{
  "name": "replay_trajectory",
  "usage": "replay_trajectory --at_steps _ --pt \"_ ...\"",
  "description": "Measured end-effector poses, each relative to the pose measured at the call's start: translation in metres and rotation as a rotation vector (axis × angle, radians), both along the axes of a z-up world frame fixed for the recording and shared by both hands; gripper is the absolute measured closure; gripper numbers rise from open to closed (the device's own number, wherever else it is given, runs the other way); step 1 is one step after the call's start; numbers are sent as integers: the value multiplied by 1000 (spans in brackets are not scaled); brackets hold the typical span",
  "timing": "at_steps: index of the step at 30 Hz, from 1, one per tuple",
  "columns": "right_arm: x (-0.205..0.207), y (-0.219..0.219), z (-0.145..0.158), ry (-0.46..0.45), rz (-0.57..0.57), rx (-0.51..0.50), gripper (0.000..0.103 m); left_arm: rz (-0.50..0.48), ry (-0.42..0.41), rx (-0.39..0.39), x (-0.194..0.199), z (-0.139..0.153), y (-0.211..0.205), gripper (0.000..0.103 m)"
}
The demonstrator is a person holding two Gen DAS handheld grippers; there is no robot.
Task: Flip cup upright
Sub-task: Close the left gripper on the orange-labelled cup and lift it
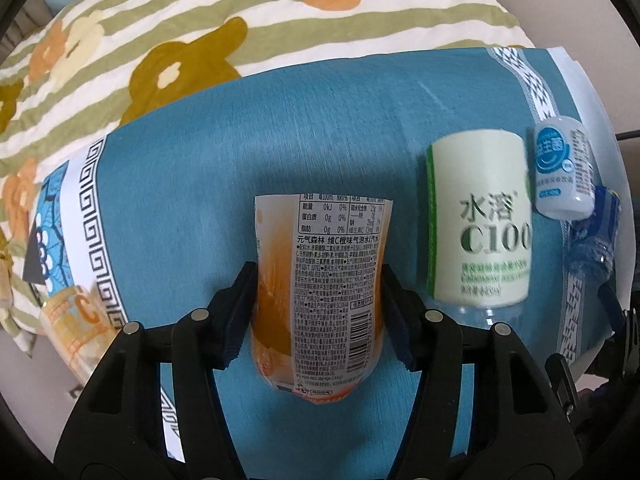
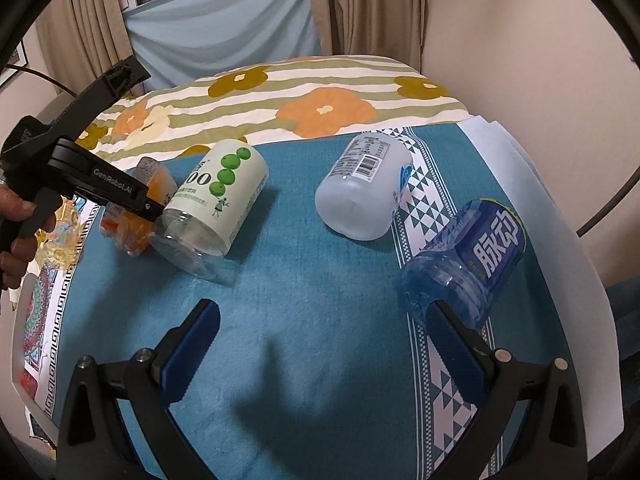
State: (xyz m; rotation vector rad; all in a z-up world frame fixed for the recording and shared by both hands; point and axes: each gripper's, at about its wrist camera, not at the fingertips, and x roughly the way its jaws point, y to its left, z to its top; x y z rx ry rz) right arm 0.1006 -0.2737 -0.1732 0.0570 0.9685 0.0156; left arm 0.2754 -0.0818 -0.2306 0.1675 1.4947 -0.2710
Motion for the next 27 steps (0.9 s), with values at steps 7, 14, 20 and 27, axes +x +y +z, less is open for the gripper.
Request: replay_trajectory --at_steps 7,14,20,27 --pt "-16 7 10 -29 -16 4 0 20 3 -36 -35 16 12 40" --pt "-34 14 23 -53 -20 3 0 100 50 -108 -92 18 20 40" --pt "-47 17 32 -68 -10 -10 0 180 55 -131 -136 12 19 40" --pt "-49 17 25 -53 3 -24 0 264 51 -148 -161 -6 21 40"
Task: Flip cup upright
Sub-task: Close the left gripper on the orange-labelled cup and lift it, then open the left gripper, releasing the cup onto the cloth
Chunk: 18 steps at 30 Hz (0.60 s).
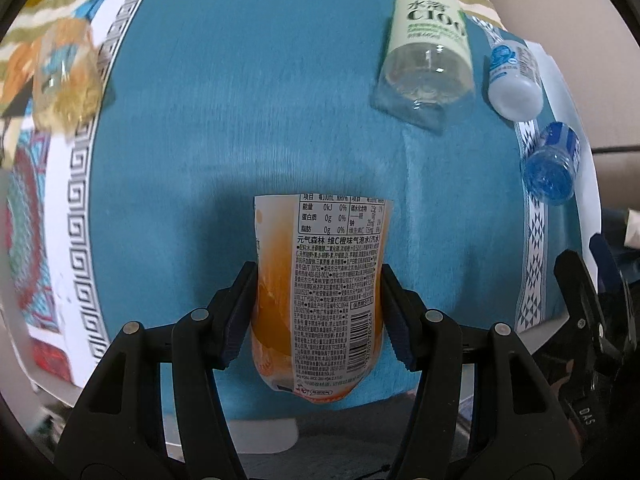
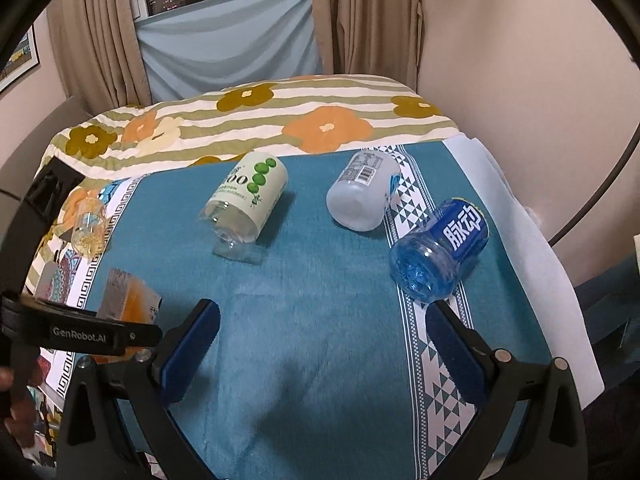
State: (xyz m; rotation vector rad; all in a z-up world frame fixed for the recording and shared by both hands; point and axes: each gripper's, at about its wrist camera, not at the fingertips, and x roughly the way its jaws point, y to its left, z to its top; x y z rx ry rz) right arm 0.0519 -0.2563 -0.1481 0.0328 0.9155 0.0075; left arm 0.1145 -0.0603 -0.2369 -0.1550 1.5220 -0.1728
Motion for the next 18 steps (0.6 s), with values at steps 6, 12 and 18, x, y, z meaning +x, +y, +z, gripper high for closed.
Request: replay_trajectory --at_steps 6,12,18 --pt "-1 1 -9 22 25 -6 0 -3 -6 18 -5 -11 -10 40" --pt "2 4 -14 35 37 -1 0 -2 -19 25 -6 -12 -15 40" --pt "4 4 -14 40 45 -2 0 11 -15 23 -5 -13 -15 36"
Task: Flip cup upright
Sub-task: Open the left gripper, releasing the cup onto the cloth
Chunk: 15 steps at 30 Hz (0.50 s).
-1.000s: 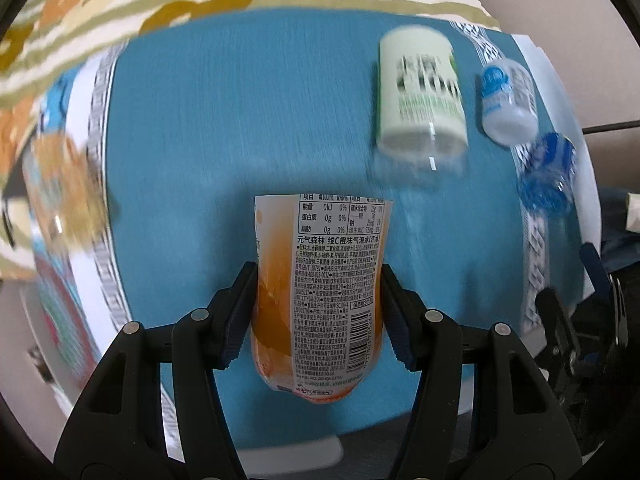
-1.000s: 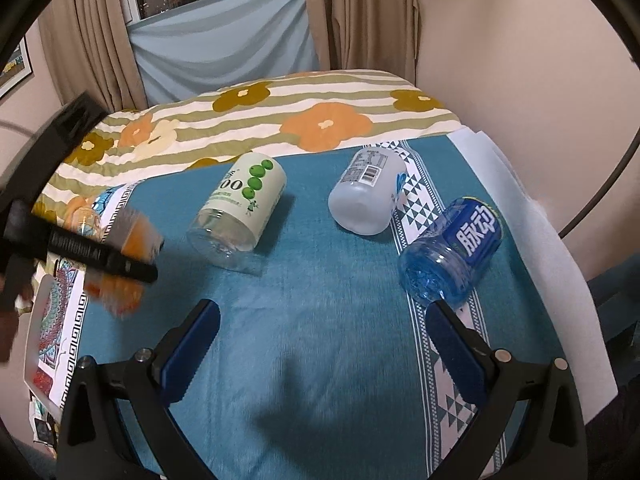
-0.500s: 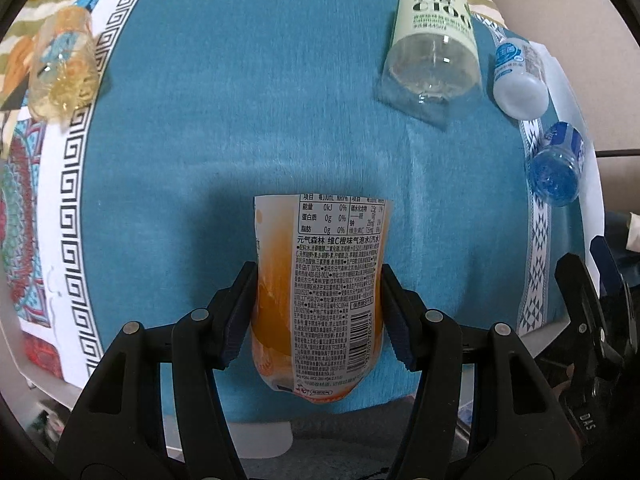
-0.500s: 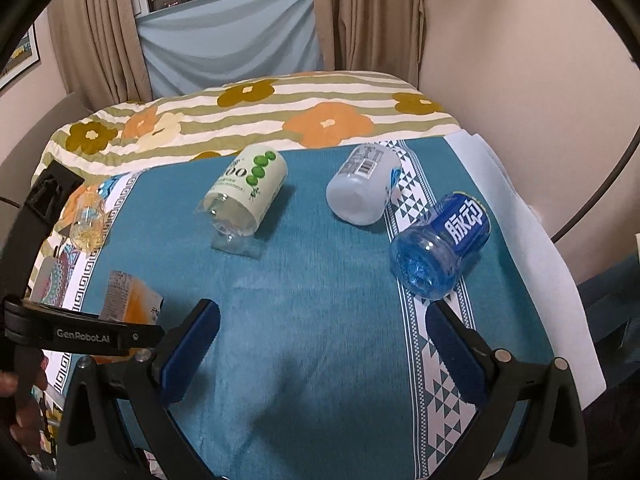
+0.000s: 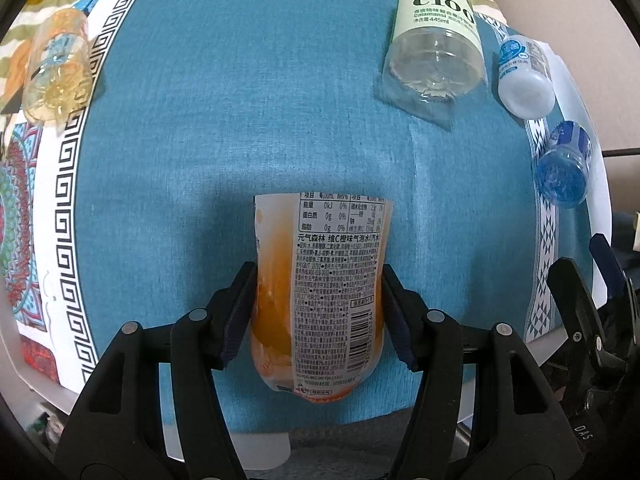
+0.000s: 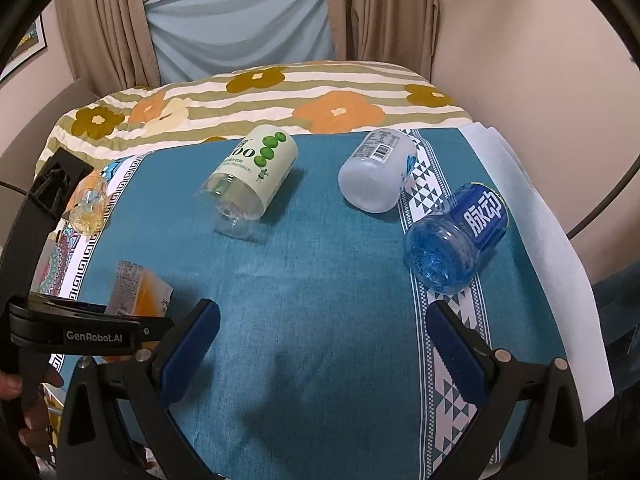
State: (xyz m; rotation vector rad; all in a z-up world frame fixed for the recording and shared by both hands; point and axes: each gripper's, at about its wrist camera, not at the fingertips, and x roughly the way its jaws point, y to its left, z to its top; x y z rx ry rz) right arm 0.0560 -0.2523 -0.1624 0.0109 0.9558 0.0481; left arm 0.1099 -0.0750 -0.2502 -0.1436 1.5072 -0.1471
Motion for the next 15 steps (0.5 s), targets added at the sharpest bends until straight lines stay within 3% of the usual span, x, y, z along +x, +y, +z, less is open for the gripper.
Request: replay_trajectory --at_steps 2,4,15 --pt "1 1 0 -1 1 0 0 1 2 1 0 1 4 12" --pt "1 2 1 -3 4 -3 0 7 -8 -1 -1 4 10 4" --pt "4 6 16 8 25 7 0 -7 -59 31 -9 35 29 4"
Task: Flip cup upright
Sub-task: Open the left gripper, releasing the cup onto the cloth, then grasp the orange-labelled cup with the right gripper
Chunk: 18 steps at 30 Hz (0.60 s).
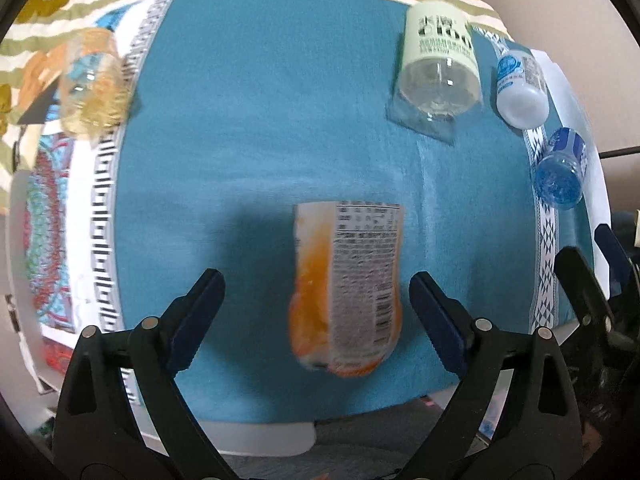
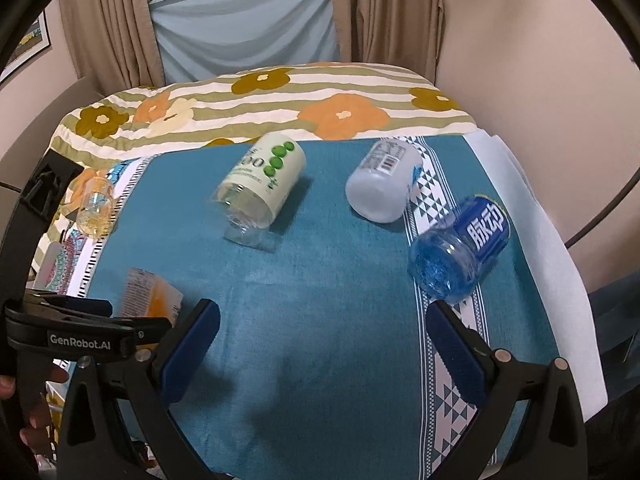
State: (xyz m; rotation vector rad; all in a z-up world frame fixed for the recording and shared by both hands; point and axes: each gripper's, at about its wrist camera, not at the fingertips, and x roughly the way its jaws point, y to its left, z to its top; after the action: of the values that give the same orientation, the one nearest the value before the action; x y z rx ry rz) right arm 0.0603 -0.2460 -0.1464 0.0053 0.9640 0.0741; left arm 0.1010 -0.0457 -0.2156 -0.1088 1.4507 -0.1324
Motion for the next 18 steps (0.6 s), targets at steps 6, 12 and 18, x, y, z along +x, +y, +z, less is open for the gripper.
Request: replay_trajectory --at_steps 6,12,18 --pt "17 13 24 64 51 72 0 -2 -66 -16 -6 35 39 4" --pt "44 34 32 212 82 204 0 22 -157 -12 -19 65 83 0" --pt "56 71 12 384 100 287 0 68 -216 -24 -32 63 116 0"
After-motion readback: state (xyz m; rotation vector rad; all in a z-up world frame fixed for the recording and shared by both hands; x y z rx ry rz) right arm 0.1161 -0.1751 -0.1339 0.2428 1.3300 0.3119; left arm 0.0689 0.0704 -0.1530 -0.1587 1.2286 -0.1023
